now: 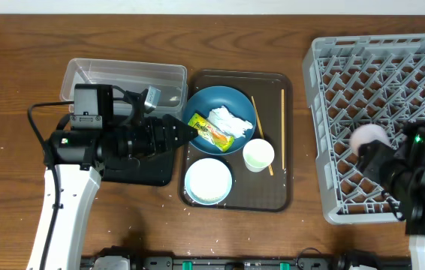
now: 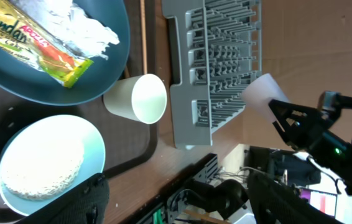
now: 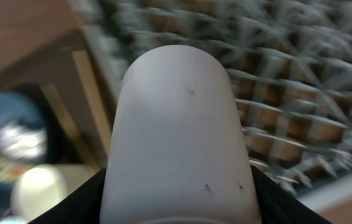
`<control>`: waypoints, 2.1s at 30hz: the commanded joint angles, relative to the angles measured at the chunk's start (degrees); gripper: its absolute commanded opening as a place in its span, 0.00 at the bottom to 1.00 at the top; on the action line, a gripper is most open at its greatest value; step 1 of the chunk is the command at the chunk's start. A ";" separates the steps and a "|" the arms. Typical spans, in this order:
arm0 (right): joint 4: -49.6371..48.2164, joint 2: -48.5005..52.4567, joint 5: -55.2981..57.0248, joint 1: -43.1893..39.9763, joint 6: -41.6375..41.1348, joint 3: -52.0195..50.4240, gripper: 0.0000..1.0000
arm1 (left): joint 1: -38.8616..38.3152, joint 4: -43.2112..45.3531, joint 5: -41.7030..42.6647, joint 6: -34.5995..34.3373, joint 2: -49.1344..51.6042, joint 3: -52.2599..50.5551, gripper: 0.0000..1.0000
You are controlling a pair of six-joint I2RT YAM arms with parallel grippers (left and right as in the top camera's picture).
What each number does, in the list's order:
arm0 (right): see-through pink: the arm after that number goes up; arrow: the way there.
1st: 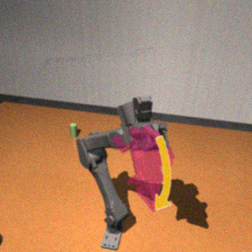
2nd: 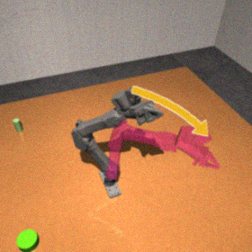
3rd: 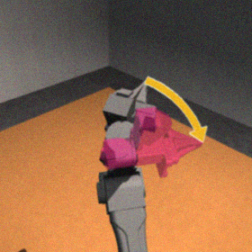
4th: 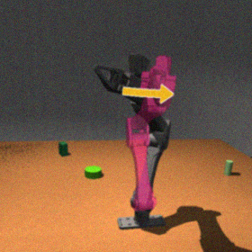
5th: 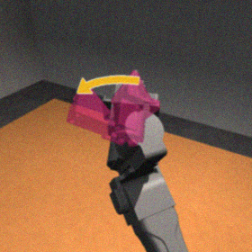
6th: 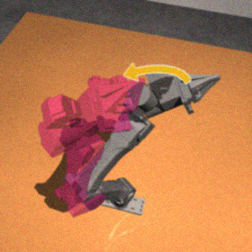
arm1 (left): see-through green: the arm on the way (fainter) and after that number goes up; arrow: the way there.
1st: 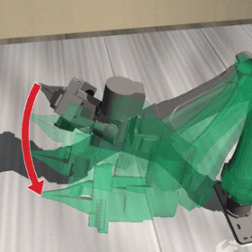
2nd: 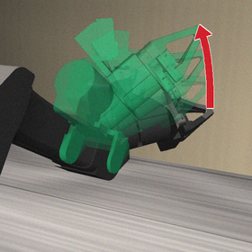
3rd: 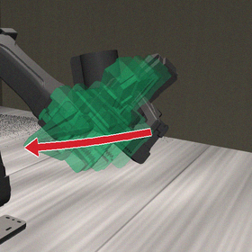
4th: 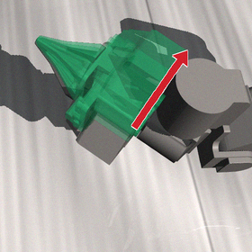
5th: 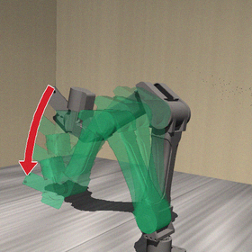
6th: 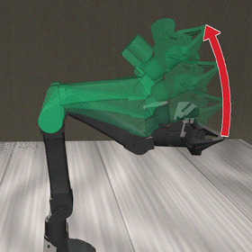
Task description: Sort waste into correct bins and load items into the dishwasher rack
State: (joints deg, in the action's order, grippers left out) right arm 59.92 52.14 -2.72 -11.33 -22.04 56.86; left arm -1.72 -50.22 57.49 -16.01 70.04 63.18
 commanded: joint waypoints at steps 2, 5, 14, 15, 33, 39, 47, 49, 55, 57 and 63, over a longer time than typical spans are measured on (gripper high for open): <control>0.85 6.58 5.25 -3.78 -1.77 0.57 0.44 | -0.13 -0.13 -1.49 1.44 -0.11 0.81 0.74; 2.47 12.50 2.67 -5.95 -1.70 0.57 0.43 | -0.13 -0.13 -1.49 1.44 -0.11 0.81 0.75; 3.85 20.24 2.27 -6.82 -1.53 0.59 0.87 | -0.13 -0.11 -1.49 1.44 -0.11 0.81 0.75; 3.82 20.13 2.27 -6.82 -1.53 0.74 0.95 | -0.13 -0.11 -1.49 1.44 -0.11 0.81 0.75; -2.29 7.67 -31.63 -3.15 4.83 7.58 0.96 | -30.91 9.62 -46.90 2.89 5.07 0.81 0.75; -1.55 7.02 -31.80 -1.07 4.74 7.52 0.94 | -37.20 16.83 -50.71 2.89 15.50 0.81 0.74; -1.66 7.06 -30.40 2.27 4.70 7.52 0.92 | -40.61 21.70 -48.57 2.64 24.72 0.81 0.65; -1.62 7.06 -30.18 2.47 4.70 7.52 0.92 | -41.18 21.99 -48.54 2.62 25.97 0.81 0.63; -1.40 7.08 -30.12 2.54 4.68 7.52 0.90 | -41.48 22.67 -48.54 2.40 28.39 0.81 0.34; -1.11 7.08 -30.10 2.51 4.70 7.52 0.90 | -41.48 22.45 -48.02 2.21 28.20 0.83 0.14; -0.98 7.06 -29.99 2.51 4.98 7.52 0.91 | -40.04 19.80 -39.95 0.20 20.94 1.40 0.06</control>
State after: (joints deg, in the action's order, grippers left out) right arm 58.89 59.24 -32.73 -9.28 -17.58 63.37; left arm -42.92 -29.74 12.64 -14.63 96.38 63.22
